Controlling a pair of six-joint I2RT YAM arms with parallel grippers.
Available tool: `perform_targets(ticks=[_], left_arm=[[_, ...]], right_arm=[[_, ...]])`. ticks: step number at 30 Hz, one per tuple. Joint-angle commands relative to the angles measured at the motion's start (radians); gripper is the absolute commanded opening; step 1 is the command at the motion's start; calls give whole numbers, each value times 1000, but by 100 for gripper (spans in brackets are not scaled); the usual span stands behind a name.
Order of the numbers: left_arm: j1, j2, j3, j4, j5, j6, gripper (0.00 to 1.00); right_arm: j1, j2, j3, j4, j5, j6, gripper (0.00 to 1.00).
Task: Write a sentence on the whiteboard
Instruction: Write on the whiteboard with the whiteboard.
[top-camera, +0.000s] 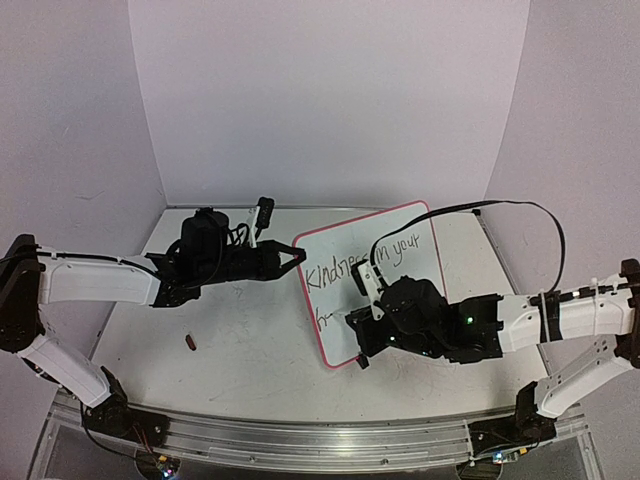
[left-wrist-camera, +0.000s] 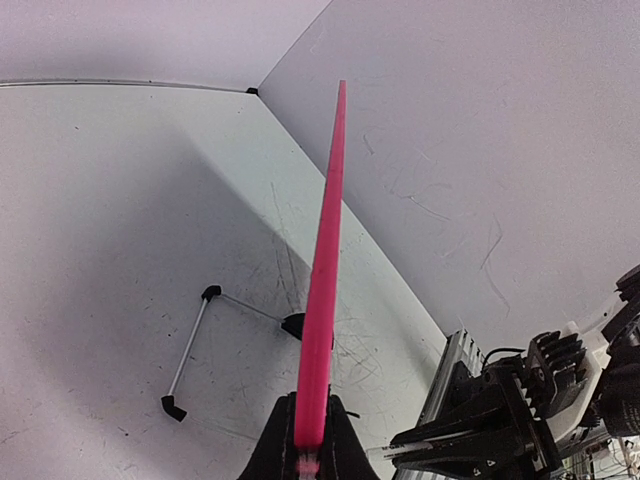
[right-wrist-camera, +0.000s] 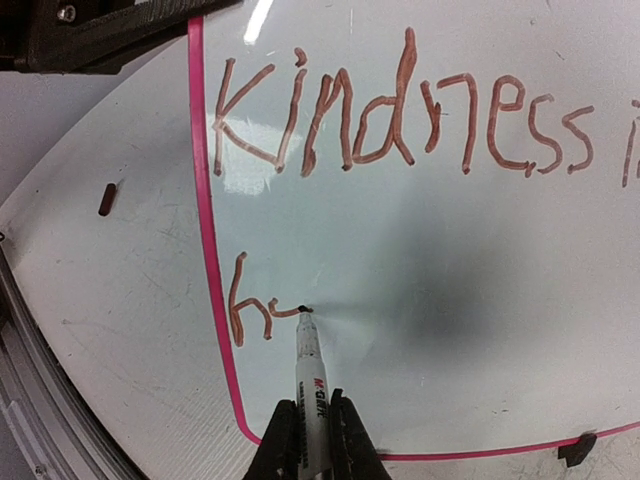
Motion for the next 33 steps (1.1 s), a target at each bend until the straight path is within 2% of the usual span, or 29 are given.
perform_targets(ticks=[1,7,33], left_arm=[[-18,40,11,-37,6,0,0],[-18,48,20,-37,11,3,0],[-18,42,9,-37,10,3,0]], right_arm=[[-22,-8,24,1,58,-16,0],[-23,-22,22,49,8,-56,0],[-18,8,5,53,-66,-44,0]])
